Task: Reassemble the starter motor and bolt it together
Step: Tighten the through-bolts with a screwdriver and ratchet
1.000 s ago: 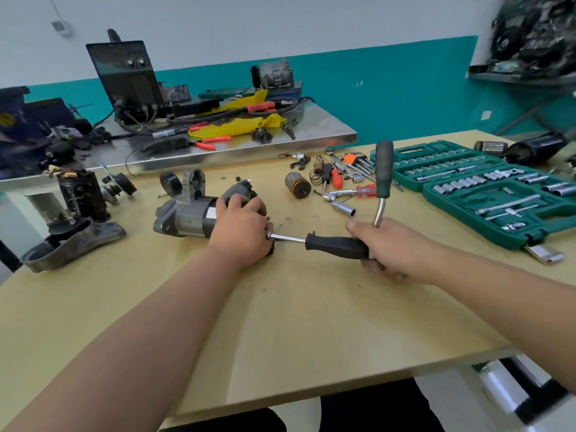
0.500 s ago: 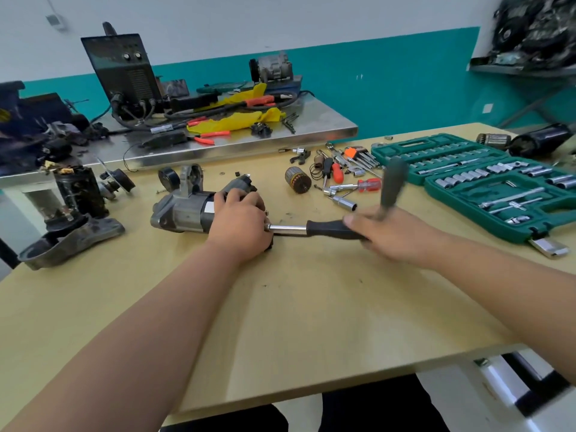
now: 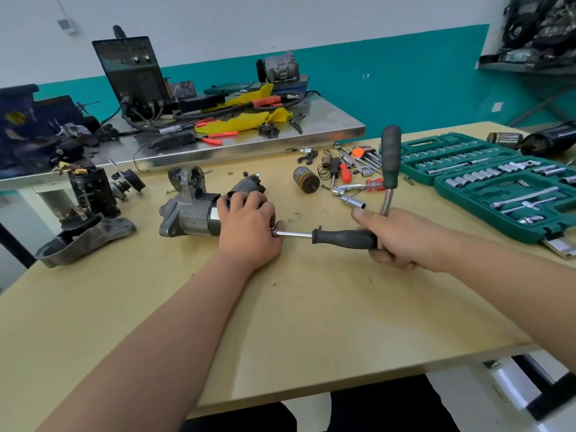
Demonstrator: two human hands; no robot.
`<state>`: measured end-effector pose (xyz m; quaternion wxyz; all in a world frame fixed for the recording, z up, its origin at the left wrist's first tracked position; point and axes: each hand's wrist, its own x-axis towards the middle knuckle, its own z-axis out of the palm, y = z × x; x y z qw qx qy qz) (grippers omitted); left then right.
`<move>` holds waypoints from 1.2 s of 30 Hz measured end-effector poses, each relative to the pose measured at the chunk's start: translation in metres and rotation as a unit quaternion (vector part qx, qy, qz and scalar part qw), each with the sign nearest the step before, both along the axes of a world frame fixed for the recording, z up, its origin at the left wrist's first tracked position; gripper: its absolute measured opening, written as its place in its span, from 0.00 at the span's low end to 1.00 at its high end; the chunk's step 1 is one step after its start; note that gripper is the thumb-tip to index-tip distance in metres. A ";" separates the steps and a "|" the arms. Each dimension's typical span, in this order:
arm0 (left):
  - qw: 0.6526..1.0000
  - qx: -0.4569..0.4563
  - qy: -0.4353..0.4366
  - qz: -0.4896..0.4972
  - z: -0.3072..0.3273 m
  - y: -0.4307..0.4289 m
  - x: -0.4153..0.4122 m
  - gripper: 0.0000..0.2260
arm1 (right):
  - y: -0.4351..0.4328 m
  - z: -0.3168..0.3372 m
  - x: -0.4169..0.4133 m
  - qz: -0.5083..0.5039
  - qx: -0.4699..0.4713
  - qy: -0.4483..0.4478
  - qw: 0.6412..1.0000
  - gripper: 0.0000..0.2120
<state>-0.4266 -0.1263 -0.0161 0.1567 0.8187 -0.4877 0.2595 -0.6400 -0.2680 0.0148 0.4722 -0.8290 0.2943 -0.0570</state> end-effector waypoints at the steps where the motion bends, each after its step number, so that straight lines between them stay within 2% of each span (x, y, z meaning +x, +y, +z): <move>1: 1.000 -0.013 0.003 -0.002 -0.002 0.001 -0.001 0.10 | 0.001 0.000 -0.004 0.025 -0.211 -0.023 0.977 0.24; 2: 1.000 -0.023 0.006 -0.005 -0.003 0.001 -0.002 0.11 | 0.002 0.004 -0.008 0.045 -0.402 -0.021 0.914 0.21; 3: 1.000 -0.028 0.007 -0.007 -0.004 0.002 -0.003 0.12 | 0.004 0.005 -0.011 0.068 -0.476 -0.040 0.876 0.21; 4: 0.999 -0.031 0.008 -0.006 -0.004 0.002 -0.003 0.12 | 0.007 0.005 -0.010 0.073 -0.468 -0.040 0.880 0.20; 6: 1.000 -0.026 0.008 -0.001 -0.002 0.000 0.001 0.12 | 0.011 0.005 -0.005 0.015 -0.256 -0.060 0.965 0.16; 7: 1.000 -0.023 0.007 -0.001 0.000 -0.002 0.004 0.11 | 0.010 0.004 -0.004 0.005 -0.123 -0.051 0.991 0.14; 8: 1.000 -0.020 0.008 0.000 0.002 -0.003 0.006 0.11 | 0.011 0.005 -0.002 -0.003 -0.021 -0.040 0.999 0.13; 9: 1.000 -0.014 0.011 0.001 0.003 -0.004 0.008 0.10 | 0.012 0.006 -0.002 0.002 0.016 -0.023 1.000 0.13; 10: 1.000 -0.009 0.014 0.002 0.003 -0.005 0.009 0.10 | 0.013 0.006 -0.002 0.010 -0.004 -0.015 1.000 0.13; 12: 1.000 -0.016 0.014 0.006 0.000 -0.004 0.008 0.11 | 0.016 0.002 -0.004 0.036 -0.155 -0.012 0.987 0.12; 14: 1.000 -0.025 0.006 0.012 -0.004 -0.003 0.006 0.12 | 0.022 -0.001 -0.008 0.056 -0.234 -0.018 0.970 0.13; 16: 1.000 -0.017 0.005 0.018 -0.005 -0.003 0.007 0.12 | 0.026 -0.003 -0.008 0.051 -0.216 -0.016 0.975 0.15; 17: 1.000 -0.014 0.009 0.021 -0.004 -0.004 0.007 0.12 | 0.026 -0.002 -0.008 0.033 -0.171 -0.018 0.985 0.15; 19: 0.999 -0.016 0.023 0.020 -0.001 -0.005 0.008 0.11 | 0.025 0.003 -0.005 -0.015 0.002 -0.015 1.000 0.17; 20: 0.999 -0.019 0.029 0.016 0.000 -0.006 0.008 0.11 | 0.025 0.005 -0.004 -0.036 0.084 -0.003 0.996 0.19; 21: 0.999 -0.022 0.033 0.013 0.000 -0.006 0.007 0.11 | 0.024 0.007 -0.004 -0.045 0.125 0.010 0.991 0.21; 23: 0.999 -0.024 0.040 0.015 0.002 -0.005 0.004 0.11 | 0.024 0.007 -0.004 -0.034 0.112 0.017 0.993 0.20; 24: 0.999 -0.024 0.045 0.019 0.002 -0.002 0.001 0.12 | 0.025 0.007 -0.005 -0.018 0.062 0.009 0.998 0.18; 26: 0.999 -0.014 0.048 0.017 0.005 0.007 -0.004 0.16 | 0.021 0.009 -0.009 0.025 -0.100 -0.013 0.995 0.14; 28: 0.998 0.042 0.039 -0.001 0.008 0.024 -0.003 0.26 | 0.008 0.010 -0.016 0.031 -0.193 -0.051 0.979 0.09; 30: 0.992 0.115 0.030 -0.033 0.021 0.042 0.004 0.35 | -0.004 0.006 -0.024 -0.004 -0.182 -0.077 0.980 0.10; 31: 0.989 0.136 0.036 -0.047 0.031 0.048 0.010 0.38 | -0.009 0.003 -0.027 -0.029 -0.146 -0.089 0.985 0.11; 34: 0.985 0.165 0.019 -0.048 0.056 0.042 0.024 0.38 | -0.011 -0.002 -0.026 -0.070 -0.024 -0.114 0.991 0.12; 36: 0.976 0.212 0.037 -0.037 0.060 0.029 0.025 0.37 | -0.009 -0.002 -0.021 -0.078 -0.029 -0.114 0.990 0.12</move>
